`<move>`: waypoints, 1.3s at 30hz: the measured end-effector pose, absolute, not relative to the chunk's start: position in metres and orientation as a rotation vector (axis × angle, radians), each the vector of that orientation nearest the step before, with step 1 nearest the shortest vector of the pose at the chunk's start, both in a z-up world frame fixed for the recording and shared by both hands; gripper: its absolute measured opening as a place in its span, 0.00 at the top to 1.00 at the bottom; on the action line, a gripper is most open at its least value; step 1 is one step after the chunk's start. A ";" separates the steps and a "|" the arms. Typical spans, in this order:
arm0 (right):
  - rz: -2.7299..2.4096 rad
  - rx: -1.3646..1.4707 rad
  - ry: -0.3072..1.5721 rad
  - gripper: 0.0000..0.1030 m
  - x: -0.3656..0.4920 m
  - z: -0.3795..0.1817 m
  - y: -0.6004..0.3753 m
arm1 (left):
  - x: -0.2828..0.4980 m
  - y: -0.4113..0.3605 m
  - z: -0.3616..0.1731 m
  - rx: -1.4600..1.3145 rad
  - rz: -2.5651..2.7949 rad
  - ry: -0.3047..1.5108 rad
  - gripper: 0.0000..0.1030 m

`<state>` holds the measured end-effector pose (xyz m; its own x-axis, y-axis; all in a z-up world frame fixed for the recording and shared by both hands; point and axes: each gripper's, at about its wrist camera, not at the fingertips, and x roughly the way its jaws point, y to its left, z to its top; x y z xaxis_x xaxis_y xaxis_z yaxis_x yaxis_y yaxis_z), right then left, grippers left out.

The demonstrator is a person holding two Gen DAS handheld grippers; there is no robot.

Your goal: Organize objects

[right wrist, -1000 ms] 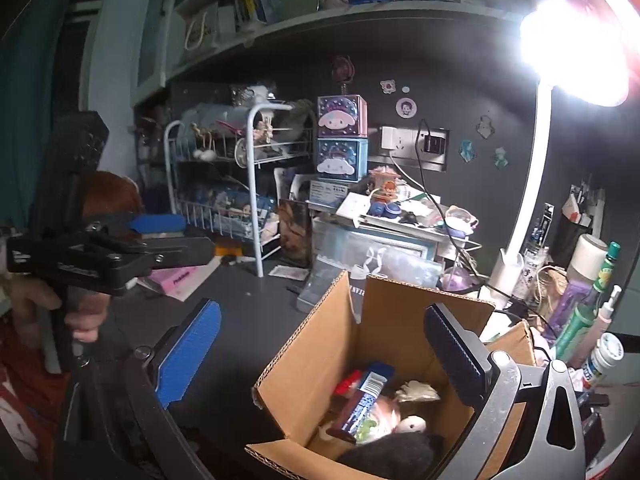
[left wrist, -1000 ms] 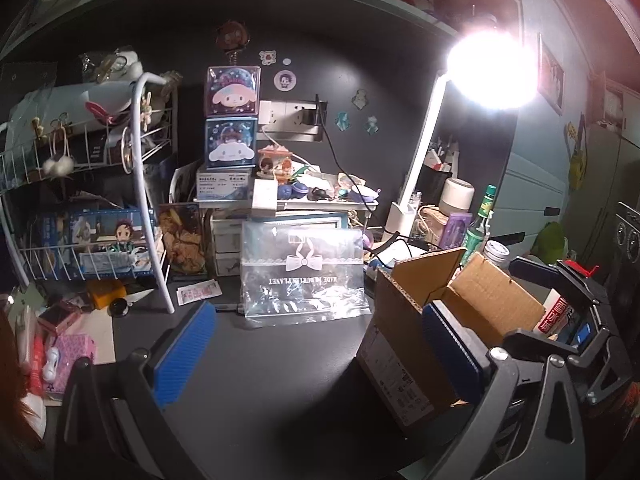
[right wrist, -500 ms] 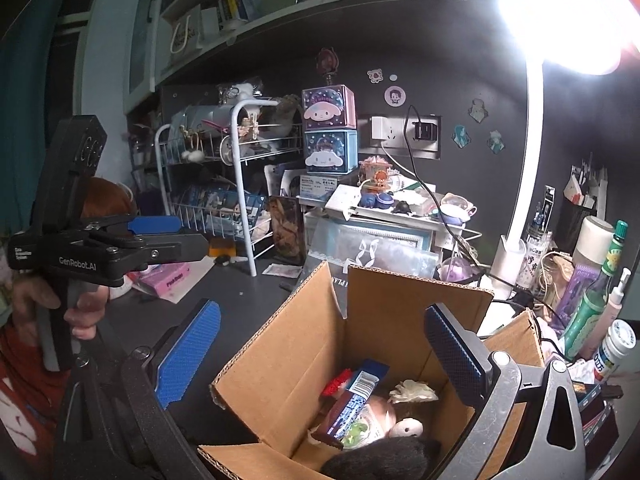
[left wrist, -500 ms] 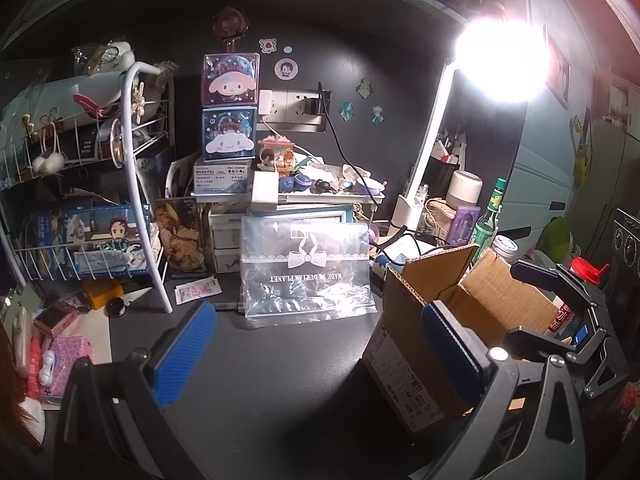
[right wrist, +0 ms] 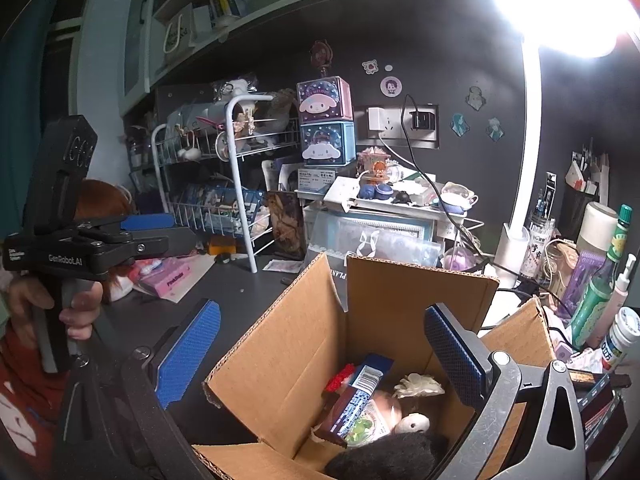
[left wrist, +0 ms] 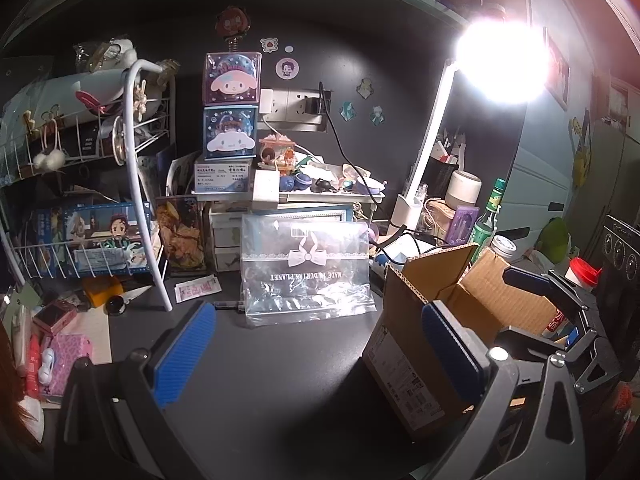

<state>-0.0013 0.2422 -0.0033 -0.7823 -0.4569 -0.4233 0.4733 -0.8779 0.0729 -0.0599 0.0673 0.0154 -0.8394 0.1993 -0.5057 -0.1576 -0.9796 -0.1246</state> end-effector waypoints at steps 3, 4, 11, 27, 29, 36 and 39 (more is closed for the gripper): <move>-2.572 0.597 0.031 0.01 -0.002 -0.002 0.245 | -0.060 0.067 0.015 -0.794 2.844 -0.116 0.01; -2.573 0.595 0.027 0.01 -0.002 -0.002 0.245 | -0.060 0.067 0.015 -0.794 2.844 -0.117 0.01; -2.578 0.589 0.023 0.01 0.002 0.000 0.245 | -0.062 0.067 0.015 -0.795 2.841 -0.121 0.01; -2.572 0.576 0.010 0.01 0.001 0.003 0.248 | -0.061 0.068 0.013 -0.792 2.831 -0.120 0.01; -2.572 0.575 0.008 0.01 0.001 0.003 0.249 | -0.060 0.068 0.013 -0.788 2.829 -0.116 0.01; -2.579 0.573 -0.004 0.01 0.002 0.003 0.249 | -0.058 0.068 0.014 -0.783 2.824 -0.115 0.01; -2.579 0.575 -0.002 0.01 0.002 0.003 0.250 | -0.058 0.067 0.014 -0.779 2.822 -0.116 0.01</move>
<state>0.0022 0.2496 0.0026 -0.7892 -0.4673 -0.3985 0.4666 -0.8781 0.1056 -0.0583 0.0674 0.0137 -0.8379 0.2235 -0.4980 -0.1819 -0.9745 -0.1313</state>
